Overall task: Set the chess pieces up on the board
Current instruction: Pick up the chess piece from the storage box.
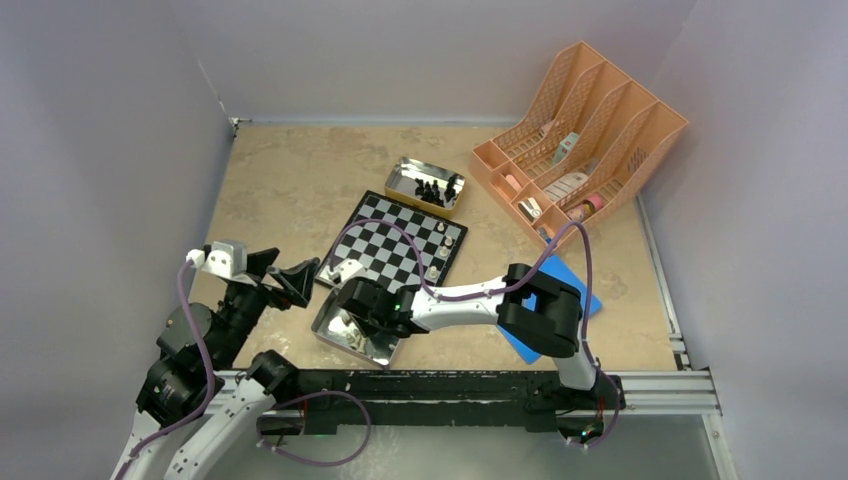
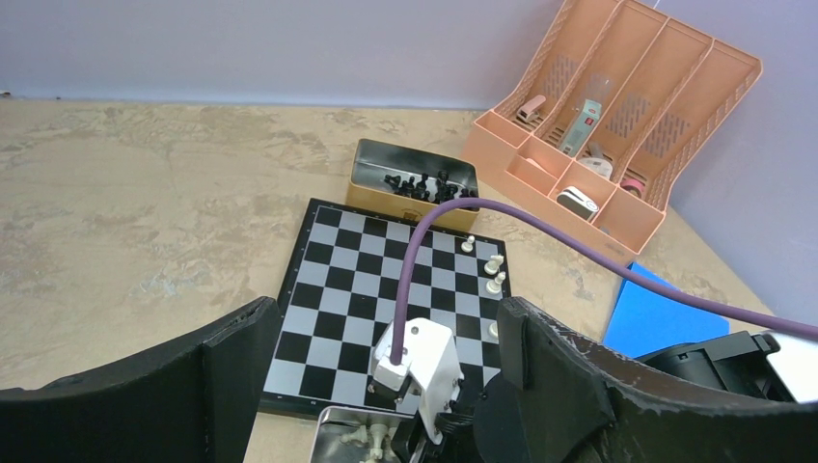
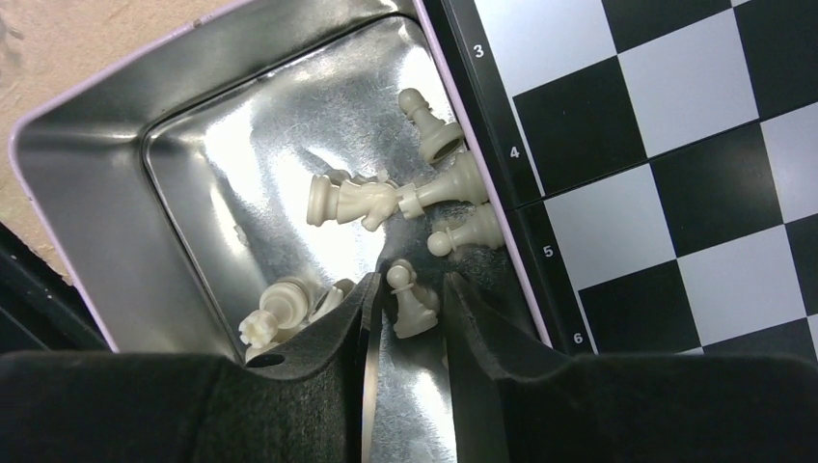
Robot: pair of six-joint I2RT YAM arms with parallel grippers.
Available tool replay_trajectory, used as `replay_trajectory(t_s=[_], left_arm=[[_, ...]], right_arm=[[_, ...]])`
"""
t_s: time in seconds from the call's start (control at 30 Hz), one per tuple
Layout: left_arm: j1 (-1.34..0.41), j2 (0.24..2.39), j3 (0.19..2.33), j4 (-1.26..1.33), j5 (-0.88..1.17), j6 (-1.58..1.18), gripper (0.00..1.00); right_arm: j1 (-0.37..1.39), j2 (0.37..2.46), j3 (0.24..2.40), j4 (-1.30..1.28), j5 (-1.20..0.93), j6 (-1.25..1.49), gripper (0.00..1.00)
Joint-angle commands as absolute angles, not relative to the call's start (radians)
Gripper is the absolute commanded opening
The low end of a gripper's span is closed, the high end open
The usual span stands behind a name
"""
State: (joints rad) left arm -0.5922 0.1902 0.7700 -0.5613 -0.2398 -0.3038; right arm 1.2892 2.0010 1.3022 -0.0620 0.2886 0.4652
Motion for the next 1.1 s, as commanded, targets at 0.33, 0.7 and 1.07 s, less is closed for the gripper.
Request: replay_trajectory(t_s=[0.33,0.7,1.07], left_arm=[[-0.597,0.198,0.764,-0.526,-0.253,-0.311,0.82],[-0.597,0.211,0.770,-0.534,-0.246,-0.338,0.80],[-0.598,0.252,0.818,-0.638,-0.136,-0.555,0.70]], right_arm=[[1.293,2.029,1.349,-0.077,0.289,0.407,0.15],[1.289,1.941,1.326,-0.060,0.303,0.462,0.06],[1.153,1.617,1.152,0.116,0.161,0.667,0.06]])
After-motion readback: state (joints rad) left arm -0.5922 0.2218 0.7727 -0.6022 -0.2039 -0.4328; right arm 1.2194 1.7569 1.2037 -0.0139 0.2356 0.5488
